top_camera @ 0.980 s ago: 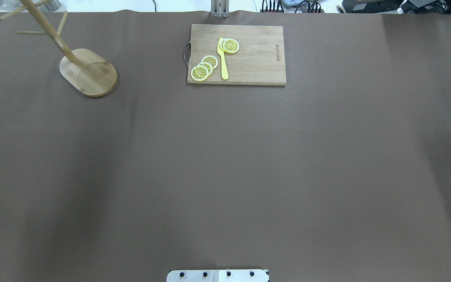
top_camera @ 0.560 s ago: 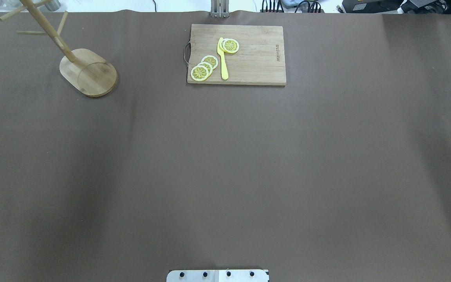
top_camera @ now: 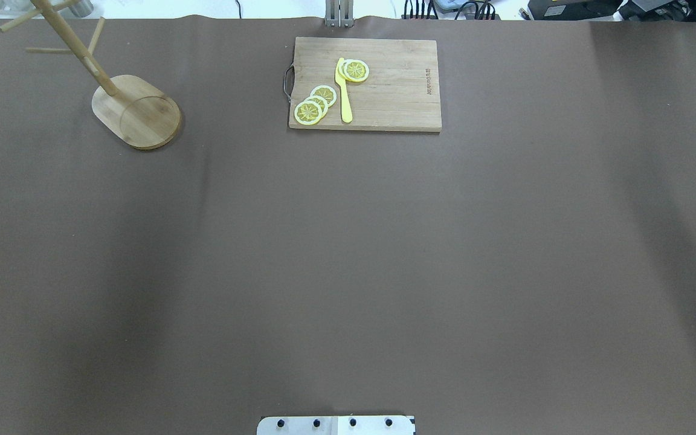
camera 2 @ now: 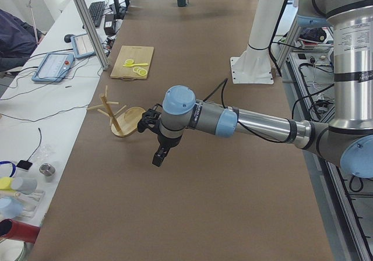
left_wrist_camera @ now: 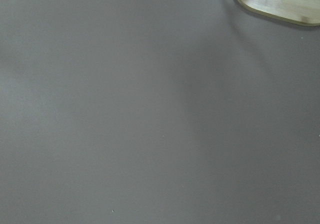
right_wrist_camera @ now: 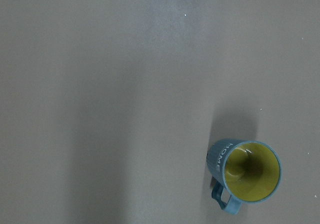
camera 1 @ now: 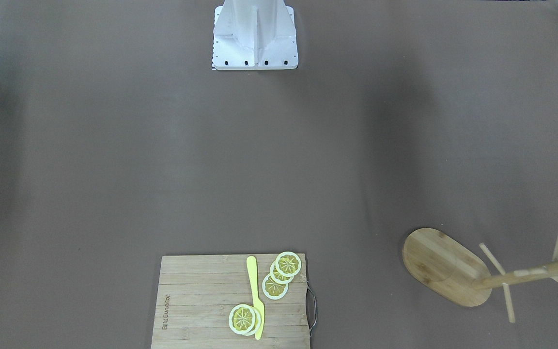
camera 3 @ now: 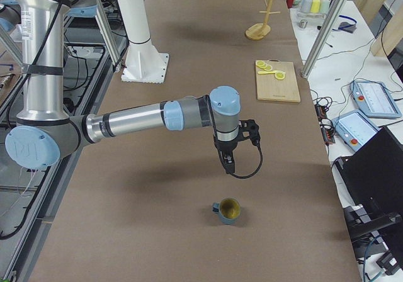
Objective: Hang cup on storage rack
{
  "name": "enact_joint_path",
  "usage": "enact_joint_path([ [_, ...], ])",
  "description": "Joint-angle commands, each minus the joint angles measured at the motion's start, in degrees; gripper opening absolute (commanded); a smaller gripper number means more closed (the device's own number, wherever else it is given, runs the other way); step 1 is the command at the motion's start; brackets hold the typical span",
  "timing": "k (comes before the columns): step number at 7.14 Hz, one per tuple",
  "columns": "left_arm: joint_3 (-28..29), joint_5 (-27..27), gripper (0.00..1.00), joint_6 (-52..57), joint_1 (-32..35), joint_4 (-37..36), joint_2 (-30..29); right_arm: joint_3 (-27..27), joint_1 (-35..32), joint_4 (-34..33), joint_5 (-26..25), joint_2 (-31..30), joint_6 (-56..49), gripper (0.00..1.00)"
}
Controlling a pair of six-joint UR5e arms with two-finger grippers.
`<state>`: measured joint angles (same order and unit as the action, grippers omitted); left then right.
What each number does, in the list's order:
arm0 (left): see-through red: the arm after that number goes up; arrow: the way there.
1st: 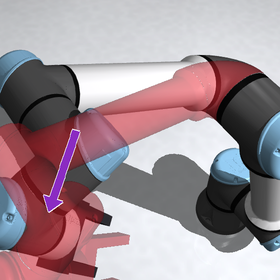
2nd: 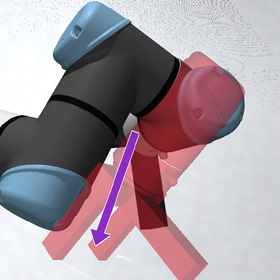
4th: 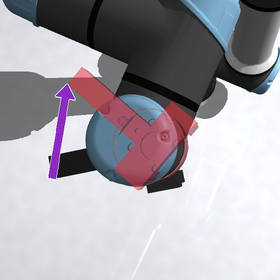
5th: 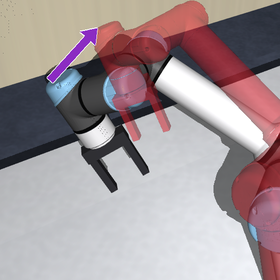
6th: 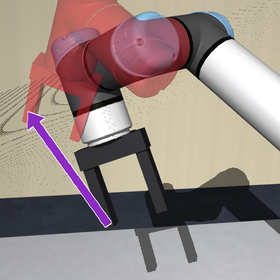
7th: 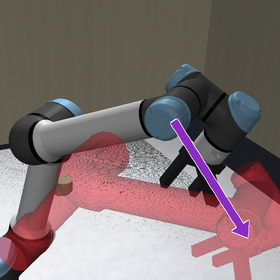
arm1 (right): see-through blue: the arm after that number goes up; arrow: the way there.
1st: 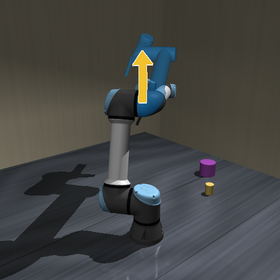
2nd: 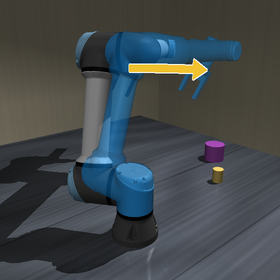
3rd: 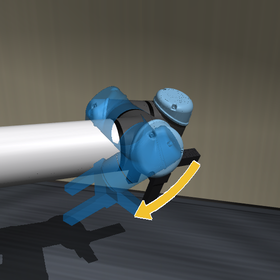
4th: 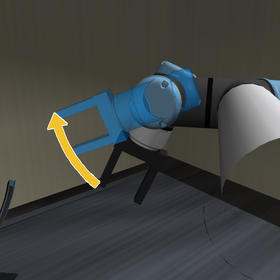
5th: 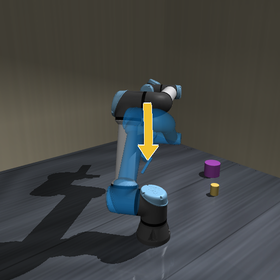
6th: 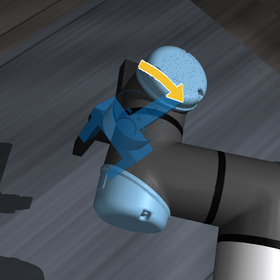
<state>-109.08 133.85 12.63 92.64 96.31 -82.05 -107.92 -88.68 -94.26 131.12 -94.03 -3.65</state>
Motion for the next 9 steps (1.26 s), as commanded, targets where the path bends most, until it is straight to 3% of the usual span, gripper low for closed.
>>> enact_joint_path([
  [1, 1.58, 0.01, 0.99, -0.15, 0.00, 7.01, 0.22, 0.60, 0.00, 0.04, -0.16, -0.97, -0.48, 1.00],
  [6, 6.50, -0.08, 0.99, -0.94, -0.09, 17.47, -1.98, 2.44, 0.00, 0.04, -0.69, -1.50, -2.85, 1.00],
  [7, 7.64, -0.08, 0.99, -1.03, -0.09, 20.20, -1.71, 5.06, 0.00, 3.95, -0.43, -1.94, -3.03, 1.00],
  [9, 8.00, -0.34, 0.99, -1.38, 0.00, 22.51, -1.45, 18.65, 0.00, 19.65, 1.06, -1.34, -2.42, 1.00],
])
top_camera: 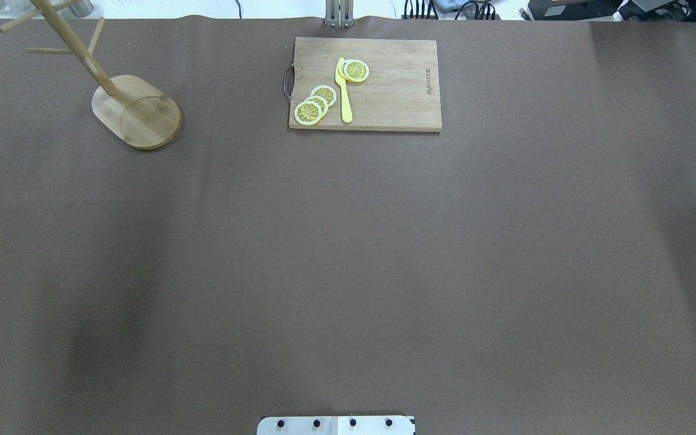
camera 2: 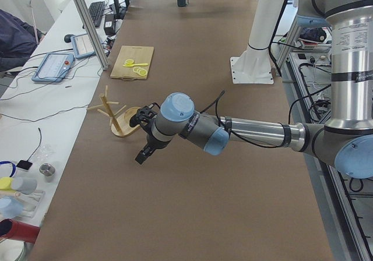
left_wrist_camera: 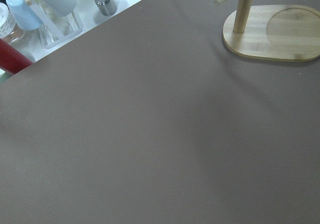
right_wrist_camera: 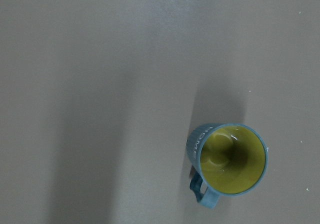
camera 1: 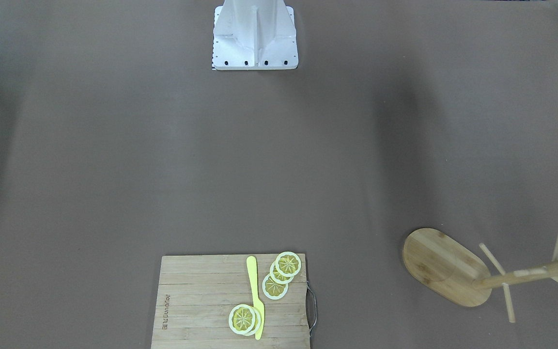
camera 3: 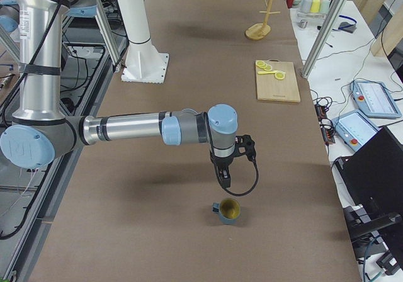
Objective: Hang cup on storage rack
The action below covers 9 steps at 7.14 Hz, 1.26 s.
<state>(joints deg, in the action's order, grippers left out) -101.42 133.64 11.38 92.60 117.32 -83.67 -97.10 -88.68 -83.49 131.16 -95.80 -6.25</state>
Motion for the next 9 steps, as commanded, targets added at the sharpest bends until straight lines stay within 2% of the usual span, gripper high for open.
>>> enact_joint_path([
  [1, 0.35, -0.22, 0.99, -0.13, 0.04, 1.59, 0.17, 11.46, 0.00, 11.92, 1.55, 1.22, 0.44, 0.99],
  [5, 0.26, -0.22, 0.99, -0.31, -0.05, 1.51, 0.17, 17.20, 0.00, 12.13, 2.08, 4.39, 2.47, 0.92],
  [9, 0.17, -0.13, 0.99, -0.31, 0.04, 1.60, 0.17, 25.10, -0.09, 18.53, 0.95, 6.76, 2.38, 0.90],
])
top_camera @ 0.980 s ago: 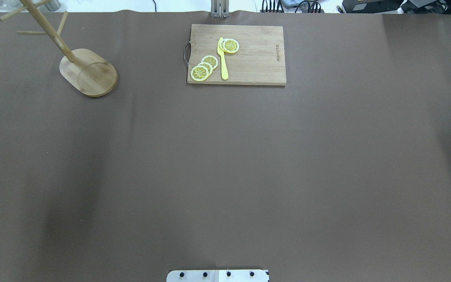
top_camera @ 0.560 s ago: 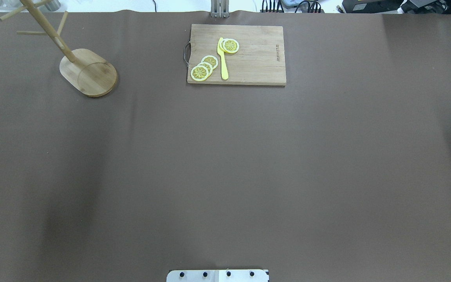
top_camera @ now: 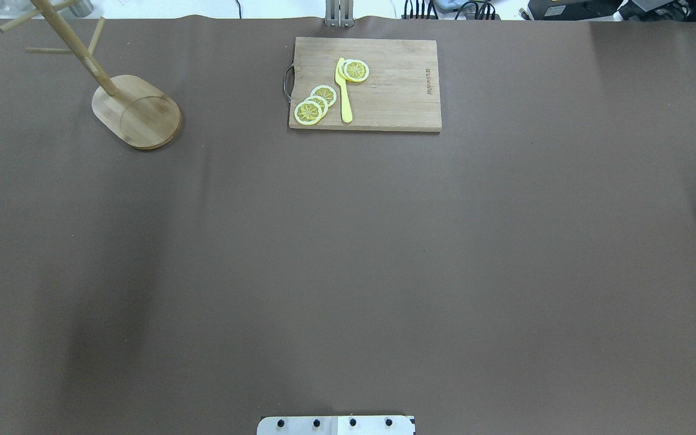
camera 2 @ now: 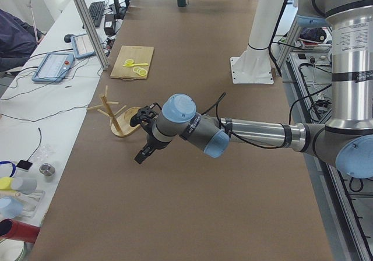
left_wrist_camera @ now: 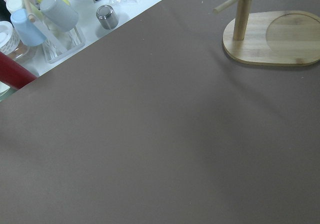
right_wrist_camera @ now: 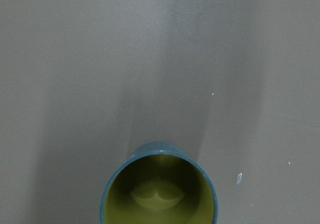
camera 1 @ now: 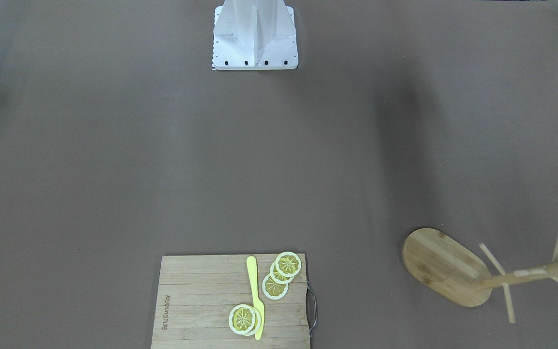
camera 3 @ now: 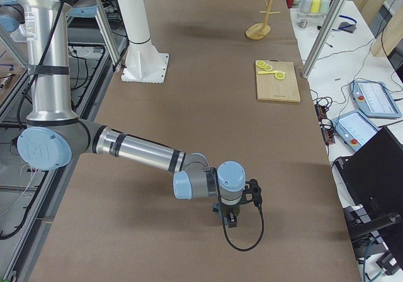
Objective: Hang cup on storage rack
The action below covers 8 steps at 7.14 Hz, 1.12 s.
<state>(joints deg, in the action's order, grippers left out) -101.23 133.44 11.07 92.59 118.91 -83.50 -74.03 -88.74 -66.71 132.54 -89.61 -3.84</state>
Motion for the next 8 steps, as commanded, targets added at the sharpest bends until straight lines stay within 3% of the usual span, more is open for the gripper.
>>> enact_joint_path([
  [1, -0.02, 0.07, 0.99, 0.09, -0.04, 0.00, 0.00, 2.31, 0.06, 2.37, -1.23, 0.57, -0.02, 0.87],
  [2, -0.02, 0.07, 0.99, 0.09, 0.05, 0.00, 0.00, 2.66, 0.06, 2.37, -1.76, 0.57, 0.06, 0.79],
  [3, -0.02, 0.07, 0.99, 0.09, 0.05, 0.00, 0.00, 2.66, -0.03, 2.37, -1.68, 0.57, 1.46, 0.60],
  [4, -0.19, 0.07, 0.99, 0.09, 0.05, 0.00, 0.00, 2.84, 0.06, 3.16, -1.85, 0.57, 2.69, 0.50],
  [8, 0.07, -0.02, 0.99, 0.00, 0.05, 0.00, 0.00, 5.04, 0.06, 6.24, -1.76, 0.57, 3.32, 0.49],
])
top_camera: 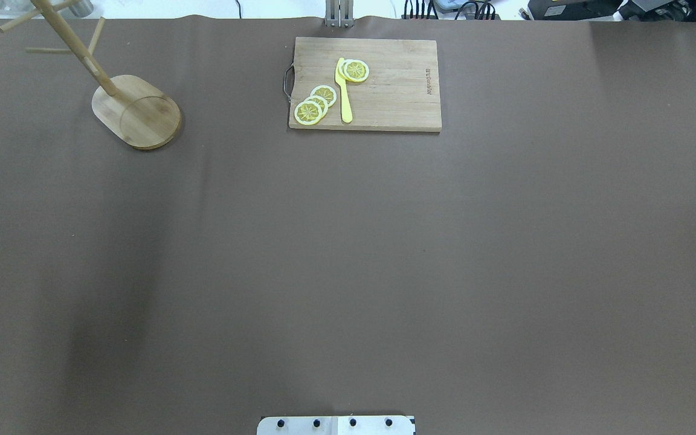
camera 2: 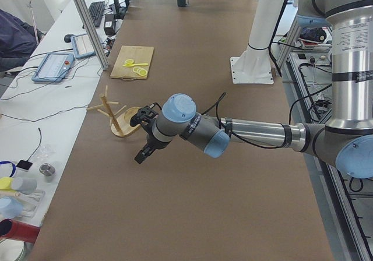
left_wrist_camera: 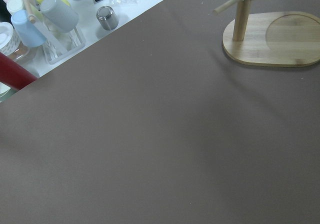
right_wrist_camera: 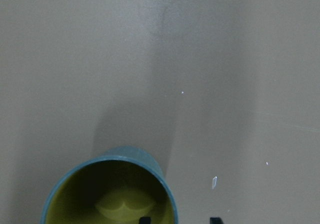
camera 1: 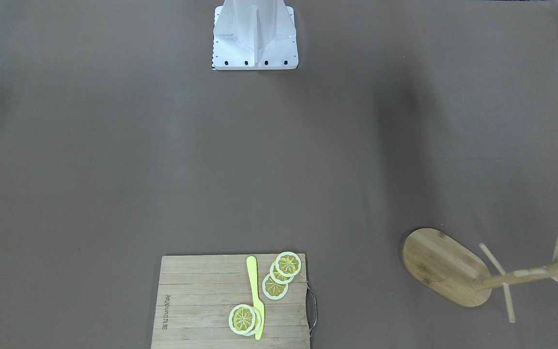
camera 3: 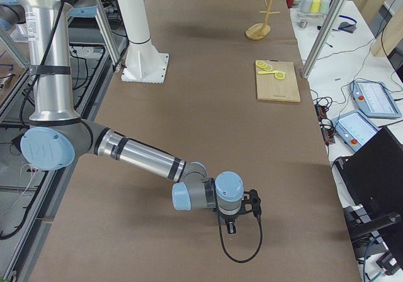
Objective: Hang cup on storage rack
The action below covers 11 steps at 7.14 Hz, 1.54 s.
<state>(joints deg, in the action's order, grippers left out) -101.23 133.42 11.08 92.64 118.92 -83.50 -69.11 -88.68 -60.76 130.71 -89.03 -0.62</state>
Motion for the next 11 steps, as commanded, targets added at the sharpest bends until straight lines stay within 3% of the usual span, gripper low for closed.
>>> enact_joint_path([
  [1, 0.06, 0.00, 0.99, 0.00, 0.00, 0.00, 0.00, 0.11, 0.00, 0.29, 0.07, 0.00, 0.18, 0.32],
  [2, 0.06, 0.00, 0.99, 0.00, -0.09, 0.00, 0.00, -0.15, 0.00, 0.46, 0.07, 0.00, 0.09, 0.02],
  [6, 0.06, 0.08, 0.99, 0.00, 0.00, 0.00, 0.00, -2.77, -0.08, 1.43, 0.77, 0.26, 1.05, 0.00],
  [11, 0.06, 0.26, 0.99, -0.27, 0.00, -0.09, -0.09, -19.71, 1.48, -2.23, 3.84, 0.79, 24.73, 0.00],
])
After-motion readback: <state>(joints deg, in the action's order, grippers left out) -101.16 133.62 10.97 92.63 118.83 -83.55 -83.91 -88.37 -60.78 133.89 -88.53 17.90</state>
